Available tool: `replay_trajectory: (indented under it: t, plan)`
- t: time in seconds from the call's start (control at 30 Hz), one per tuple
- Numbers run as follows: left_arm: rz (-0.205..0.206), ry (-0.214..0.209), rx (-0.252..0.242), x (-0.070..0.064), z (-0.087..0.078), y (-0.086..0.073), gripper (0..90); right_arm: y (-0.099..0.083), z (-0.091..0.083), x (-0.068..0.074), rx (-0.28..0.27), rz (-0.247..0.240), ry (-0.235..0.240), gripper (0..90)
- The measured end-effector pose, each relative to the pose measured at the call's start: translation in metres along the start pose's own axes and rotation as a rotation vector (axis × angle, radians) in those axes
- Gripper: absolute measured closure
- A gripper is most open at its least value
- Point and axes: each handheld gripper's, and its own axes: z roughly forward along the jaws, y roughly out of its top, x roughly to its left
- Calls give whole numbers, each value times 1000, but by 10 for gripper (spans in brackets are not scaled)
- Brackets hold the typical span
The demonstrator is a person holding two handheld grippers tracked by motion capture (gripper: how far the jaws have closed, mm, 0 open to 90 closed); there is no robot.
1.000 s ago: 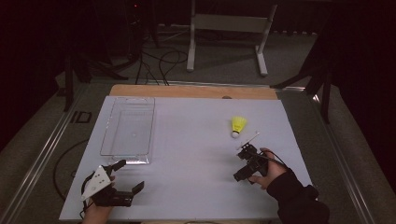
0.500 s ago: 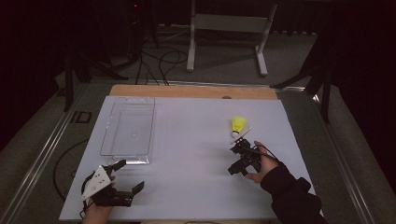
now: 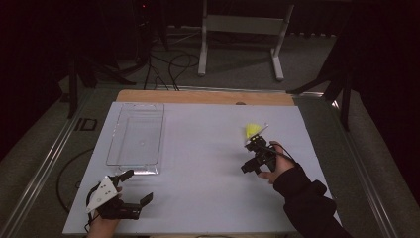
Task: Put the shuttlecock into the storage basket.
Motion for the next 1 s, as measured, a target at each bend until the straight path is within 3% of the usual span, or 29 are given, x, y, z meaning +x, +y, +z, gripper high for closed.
replay_trajectory:
  t: [0.2, 0.4, 0.8, 1.0]
  plan:
    - [0, -2, 0, 0, 0, 0, 3, 14, -5, -8, -32, 36, -38, 84]
    - [0, -2, 0, 0, 0, 0, 3, 32, -12, -17, -97, 97, -92, 110]
    - [-3, -6, 0, 1, 0, 0, 3, 58, -7, -30, -113, 197, -112, 137]
    - [-2, -7, -2, 1, 0, 0, 3, 69, 9, -37, -94, 295, -101, 163]
